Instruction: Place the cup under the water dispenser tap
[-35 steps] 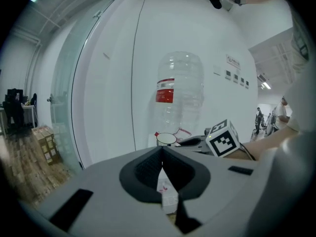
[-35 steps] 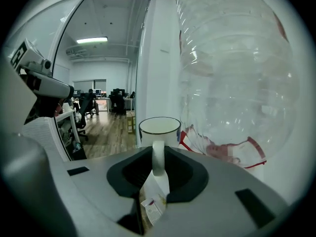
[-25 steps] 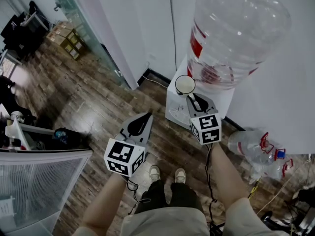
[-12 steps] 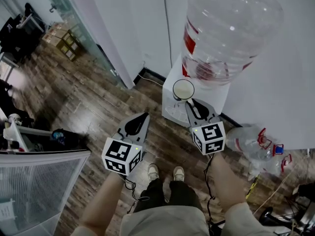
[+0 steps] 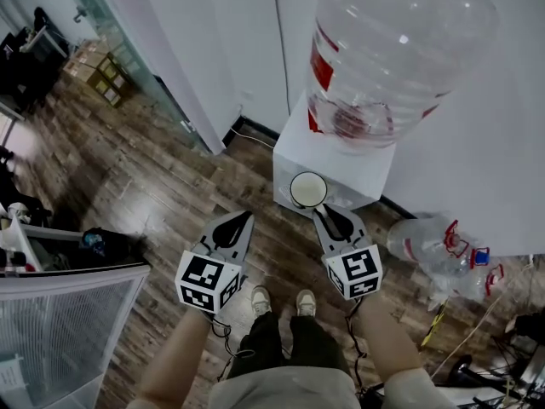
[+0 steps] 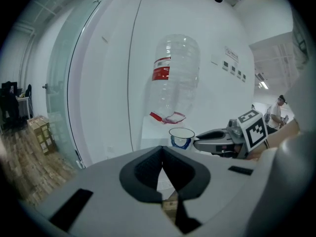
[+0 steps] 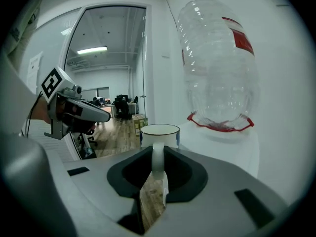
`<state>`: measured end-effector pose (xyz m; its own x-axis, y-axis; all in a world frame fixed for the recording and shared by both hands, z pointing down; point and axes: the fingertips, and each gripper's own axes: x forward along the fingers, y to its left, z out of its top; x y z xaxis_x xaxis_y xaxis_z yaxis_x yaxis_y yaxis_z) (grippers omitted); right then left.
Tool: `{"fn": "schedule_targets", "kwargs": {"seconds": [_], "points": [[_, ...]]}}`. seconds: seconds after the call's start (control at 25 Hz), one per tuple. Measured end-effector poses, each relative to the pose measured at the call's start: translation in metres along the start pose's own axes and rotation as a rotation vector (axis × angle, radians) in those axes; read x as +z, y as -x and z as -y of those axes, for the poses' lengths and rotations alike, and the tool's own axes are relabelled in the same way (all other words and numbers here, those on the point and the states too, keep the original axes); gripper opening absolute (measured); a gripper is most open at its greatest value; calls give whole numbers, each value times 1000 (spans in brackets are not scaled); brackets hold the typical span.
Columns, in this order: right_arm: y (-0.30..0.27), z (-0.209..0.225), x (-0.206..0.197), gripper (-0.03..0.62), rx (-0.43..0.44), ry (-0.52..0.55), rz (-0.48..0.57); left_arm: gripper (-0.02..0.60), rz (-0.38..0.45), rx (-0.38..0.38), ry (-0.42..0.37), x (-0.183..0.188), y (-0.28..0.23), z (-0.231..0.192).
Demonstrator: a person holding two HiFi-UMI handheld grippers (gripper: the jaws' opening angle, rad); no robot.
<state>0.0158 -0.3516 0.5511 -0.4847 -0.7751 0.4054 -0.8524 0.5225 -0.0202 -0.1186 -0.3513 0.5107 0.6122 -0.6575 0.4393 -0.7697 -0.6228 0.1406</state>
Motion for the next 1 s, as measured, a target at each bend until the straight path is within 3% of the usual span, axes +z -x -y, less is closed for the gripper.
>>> {"fn": "schedule_targets", "kwargs": {"seconds": [0.32,0.6,1.0], "points": [[-16,-3,-75,72,12,-31,-55,6,-49,-16,24,-62,-27,-2],[-35,6,-148,72,16,-30,-103,6,-40,-13,67,-107,-60,-9],[-68,33,-247,72,-77,-110,-127,6,-50,-27,74,-171,-118,-14]]}}
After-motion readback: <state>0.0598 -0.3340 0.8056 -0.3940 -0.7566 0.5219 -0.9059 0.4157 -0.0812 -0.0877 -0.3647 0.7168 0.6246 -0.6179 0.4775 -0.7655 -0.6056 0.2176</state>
